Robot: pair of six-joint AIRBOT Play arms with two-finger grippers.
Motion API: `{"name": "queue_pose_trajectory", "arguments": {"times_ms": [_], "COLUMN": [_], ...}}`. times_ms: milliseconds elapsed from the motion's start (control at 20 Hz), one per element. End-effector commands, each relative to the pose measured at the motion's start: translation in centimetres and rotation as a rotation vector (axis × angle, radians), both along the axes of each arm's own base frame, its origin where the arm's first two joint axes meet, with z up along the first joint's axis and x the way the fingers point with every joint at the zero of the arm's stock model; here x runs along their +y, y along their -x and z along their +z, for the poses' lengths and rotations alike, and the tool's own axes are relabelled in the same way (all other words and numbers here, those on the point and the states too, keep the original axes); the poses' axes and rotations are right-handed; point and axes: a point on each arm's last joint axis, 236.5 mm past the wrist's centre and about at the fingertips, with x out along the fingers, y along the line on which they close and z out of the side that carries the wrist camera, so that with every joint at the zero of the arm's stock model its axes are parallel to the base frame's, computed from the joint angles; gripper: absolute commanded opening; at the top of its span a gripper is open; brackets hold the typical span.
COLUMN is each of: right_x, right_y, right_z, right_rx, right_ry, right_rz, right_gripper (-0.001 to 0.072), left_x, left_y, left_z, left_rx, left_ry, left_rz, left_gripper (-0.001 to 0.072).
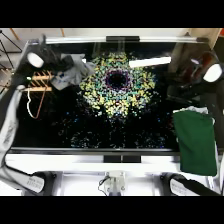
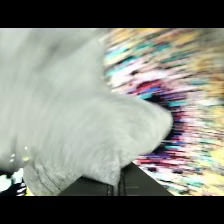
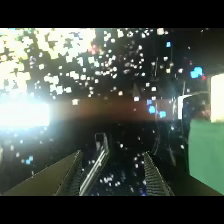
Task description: Fold the shirts.
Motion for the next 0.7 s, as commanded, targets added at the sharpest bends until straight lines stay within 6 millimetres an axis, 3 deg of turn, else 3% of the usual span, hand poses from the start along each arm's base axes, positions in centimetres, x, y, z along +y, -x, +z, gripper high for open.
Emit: {"name": "queue_pose_trajectory", "arguments": {"times_ms": [0, 100, 150, 250, 300, 350, 450, 650], "right_x": [0.0, -0.9, -1.6, -2.9, -3.5, -3.8, -4.1, -3.4], "right_y": [2.1, 4.1, 5.4, 8.3, 9.9, 11.5, 14.8, 18.0], "right_z": [4.8, 8.8, 10.7, 13.9, 15.1, 15.9, 16.8, 16.6], "right_rx": [-0.108, -0.221, -0.275, -0.361, -0.388, -0.406, -0.413, -0.375], "right_ry": [0.024, 0.079, 0.113, 0.183, 0.210, 0.225, 0.240, 0.181], "right_rz": [0.029, 0.018, 0.008, -0.019, -0.035, -0.047, -0.071, -0.131], "right_gripper": [0.0509, 0.0509, 0.0509, 0.0509, 0.0509, 0.0509, 0.0509, 0.0509], "left_x": [-4.9, -8.2, -9.7, -13.0, -14.8, -16.7, -20.0, -24.9], "left_y": [8.7, 15.0, 17.6, 21.1, 22.1, 22.7, 23.7, 26.0], "left_z": [15.8, 22.3, 24.0, 24.4, 23.1, 20.8, 14.2, -2.8], "left_rx": [-0.312, -0.444, -0.488, -0.499, -0.461, -0.406, -0.257, 0.078], "left_ry": [-0.026, 0.005, 0.000, 0.004, 0.007, 0.003, -0.016, -0.144], "left_rz": [-0.167, -0.259, -0.306, -0.380, -0.411, -0.442, -0.504, -0.599], "left_gripper": [0.0032, 0.0032, 0.0032, 0.0032, 0.0032, 0.0032, 0.0033, 0.0033]}}
